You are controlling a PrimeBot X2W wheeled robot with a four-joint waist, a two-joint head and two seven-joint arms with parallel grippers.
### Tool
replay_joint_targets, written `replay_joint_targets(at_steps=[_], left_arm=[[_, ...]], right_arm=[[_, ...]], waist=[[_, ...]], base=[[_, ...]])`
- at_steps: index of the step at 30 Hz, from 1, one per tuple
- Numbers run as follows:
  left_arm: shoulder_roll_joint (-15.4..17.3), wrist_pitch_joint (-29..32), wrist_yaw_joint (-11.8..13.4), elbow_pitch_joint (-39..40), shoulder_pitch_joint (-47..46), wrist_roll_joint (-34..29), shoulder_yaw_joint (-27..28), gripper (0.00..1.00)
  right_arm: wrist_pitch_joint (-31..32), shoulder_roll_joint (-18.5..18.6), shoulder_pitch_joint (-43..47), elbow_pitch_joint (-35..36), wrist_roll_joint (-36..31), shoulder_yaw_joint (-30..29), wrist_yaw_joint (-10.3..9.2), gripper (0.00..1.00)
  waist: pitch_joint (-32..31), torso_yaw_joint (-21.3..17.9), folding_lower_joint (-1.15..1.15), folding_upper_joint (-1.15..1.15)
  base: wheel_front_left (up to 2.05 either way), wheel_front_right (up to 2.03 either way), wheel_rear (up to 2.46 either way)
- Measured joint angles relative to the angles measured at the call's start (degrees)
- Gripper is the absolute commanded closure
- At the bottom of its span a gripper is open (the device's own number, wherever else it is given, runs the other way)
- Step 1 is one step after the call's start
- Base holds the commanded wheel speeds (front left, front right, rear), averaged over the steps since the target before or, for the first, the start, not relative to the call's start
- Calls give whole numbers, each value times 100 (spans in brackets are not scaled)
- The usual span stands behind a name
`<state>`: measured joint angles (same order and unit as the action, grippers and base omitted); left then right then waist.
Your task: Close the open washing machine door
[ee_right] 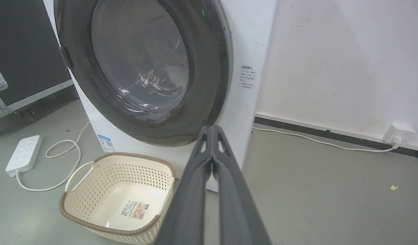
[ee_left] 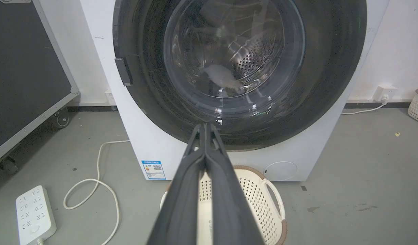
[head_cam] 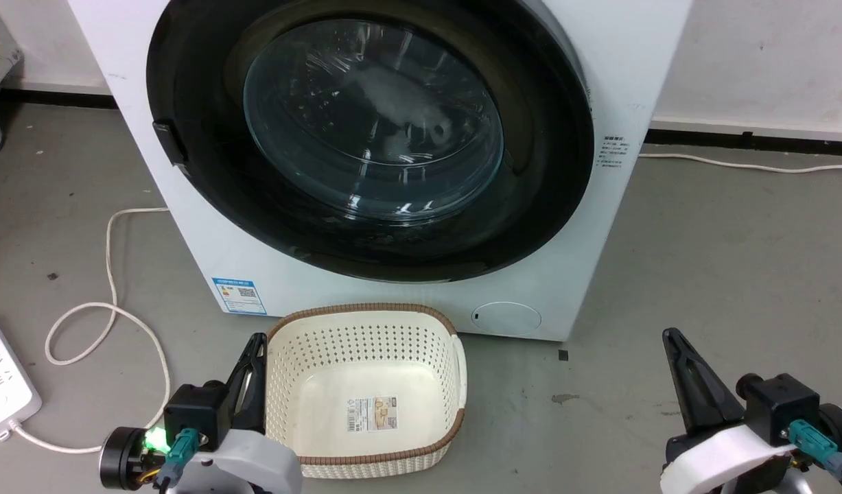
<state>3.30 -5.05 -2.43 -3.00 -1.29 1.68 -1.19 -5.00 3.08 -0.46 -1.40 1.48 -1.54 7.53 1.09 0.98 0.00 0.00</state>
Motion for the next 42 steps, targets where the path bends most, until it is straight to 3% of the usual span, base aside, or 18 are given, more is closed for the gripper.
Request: replay_joint_targets(at_steps=[42], left_arm=[[-34,503,227,268,45,-153,102,100]], right_arm=[[497,0,1,105,-105,151,0,100]], waist=[[-109,-99,-1,0]], base=[[0,0,0]])
